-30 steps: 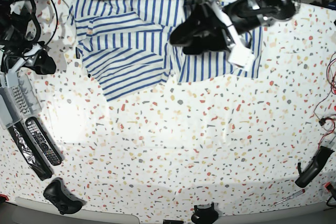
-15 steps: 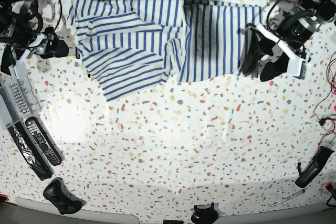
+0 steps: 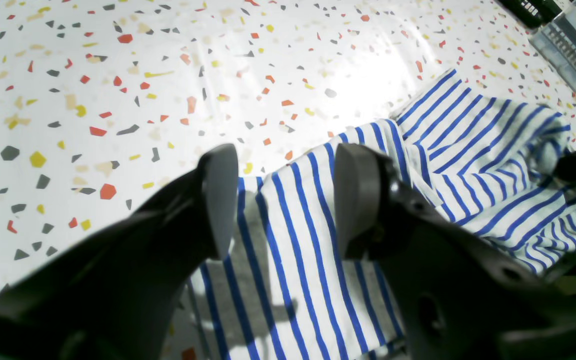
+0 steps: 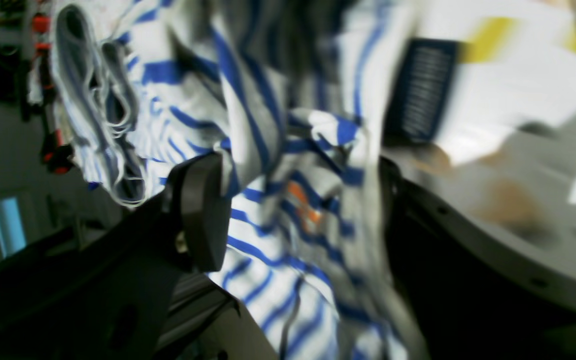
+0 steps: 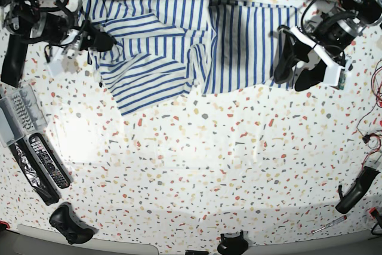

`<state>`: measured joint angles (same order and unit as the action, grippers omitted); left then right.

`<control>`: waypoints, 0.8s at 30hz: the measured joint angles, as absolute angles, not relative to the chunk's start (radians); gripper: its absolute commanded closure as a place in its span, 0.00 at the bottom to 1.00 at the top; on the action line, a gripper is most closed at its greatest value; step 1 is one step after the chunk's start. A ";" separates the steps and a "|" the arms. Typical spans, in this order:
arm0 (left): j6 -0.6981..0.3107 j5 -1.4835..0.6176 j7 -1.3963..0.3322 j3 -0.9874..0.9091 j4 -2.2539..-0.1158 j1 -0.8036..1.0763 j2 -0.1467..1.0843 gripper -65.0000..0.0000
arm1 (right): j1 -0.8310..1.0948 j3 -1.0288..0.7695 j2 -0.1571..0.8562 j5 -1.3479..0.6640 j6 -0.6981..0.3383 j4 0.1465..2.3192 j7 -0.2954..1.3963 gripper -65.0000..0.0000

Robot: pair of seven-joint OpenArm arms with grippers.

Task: Layout the t-shirt on the table in an organized manner, then fold the t-shirt properly
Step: 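Grasp the other strip end with the right gripper and fold it toward the left gripper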

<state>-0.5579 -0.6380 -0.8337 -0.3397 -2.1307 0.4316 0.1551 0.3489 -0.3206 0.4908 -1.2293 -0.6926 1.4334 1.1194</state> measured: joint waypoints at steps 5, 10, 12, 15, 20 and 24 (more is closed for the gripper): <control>-0.558 -0.638 -0.834 -0.340 -2.131 0.432 0.155 0.56 | 0.349 -0.260 0.491 -1.231 -0.693 1.433 1.096 0.50; -0.558 -0.638 -0.834 -0.340 -2.131 0.432 0.155 0.56 | 0.349 -0.257 0.490 -1.153 -0.693 1.433 1.055 0.91; -0.558 -0.638 -0.834 -0.340 -2.131 0.432 0.155 0.56 | 0.346 -0.257 0.490 -1.108 -0.693 1.433 1.016 1.00; -0.558 -0.638 -0.834 -0.340 -2.131 0.432 0.155 0.56 | 0.332 -0.257 0.490 -1.090 -0.693 1.433 1.003 1.00; -0.558 -0.555 -0.834 -0.340 -2.131 0.433 0.156 0.56 | 0.296 -0.301 0.488 -1.076 -0.693 1.438 1.010 1.00; -0.558 -0.556 -0.834 -0.340 -2.131 0.438 0.164 0.56 | 0.300 -0.345 0.488 -1.074 -0.693 1.503 1.016 1.00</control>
<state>-0.5579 -0.5556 -0.8345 -0.3397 -2.1307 0.4377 0.1638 0.2996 -0.3450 0.4881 -1.0740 -0.6926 1.5028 1.0164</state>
